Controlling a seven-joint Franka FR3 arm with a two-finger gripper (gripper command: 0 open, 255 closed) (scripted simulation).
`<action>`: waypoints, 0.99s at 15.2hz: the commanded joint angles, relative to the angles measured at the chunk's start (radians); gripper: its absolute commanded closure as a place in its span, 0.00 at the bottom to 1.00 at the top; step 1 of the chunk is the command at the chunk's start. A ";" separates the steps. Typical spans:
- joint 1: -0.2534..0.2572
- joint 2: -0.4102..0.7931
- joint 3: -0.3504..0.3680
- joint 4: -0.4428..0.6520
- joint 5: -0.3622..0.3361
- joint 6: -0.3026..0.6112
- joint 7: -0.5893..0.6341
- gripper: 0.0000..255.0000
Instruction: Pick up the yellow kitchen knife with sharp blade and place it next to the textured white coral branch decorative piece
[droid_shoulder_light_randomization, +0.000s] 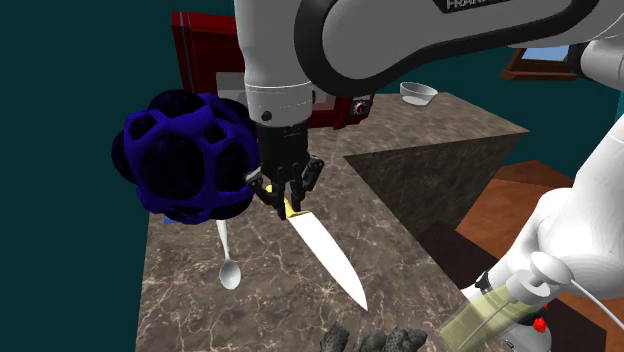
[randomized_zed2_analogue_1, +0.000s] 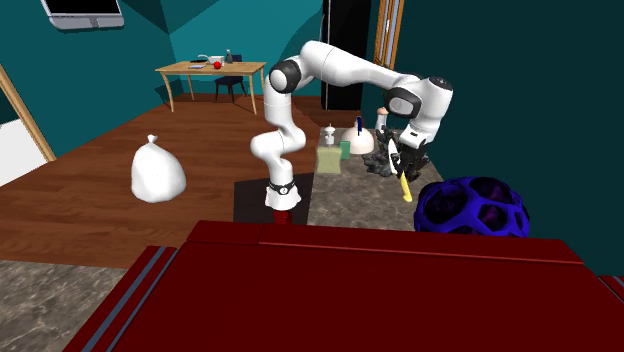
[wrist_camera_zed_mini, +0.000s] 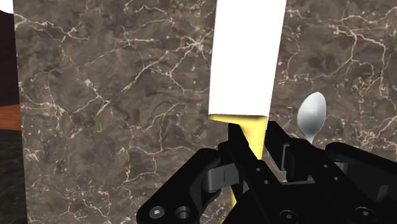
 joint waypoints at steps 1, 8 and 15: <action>0.001 0.004 0.000 -0.025 -0.002 0.029 0.000 1.00; 0.004 0.026 -0.001 -0.096 -0.012 0.119 0.000 1.00; 0.008 0.060 -0.003 -0.155 -0.029 0.207 0.006 1.00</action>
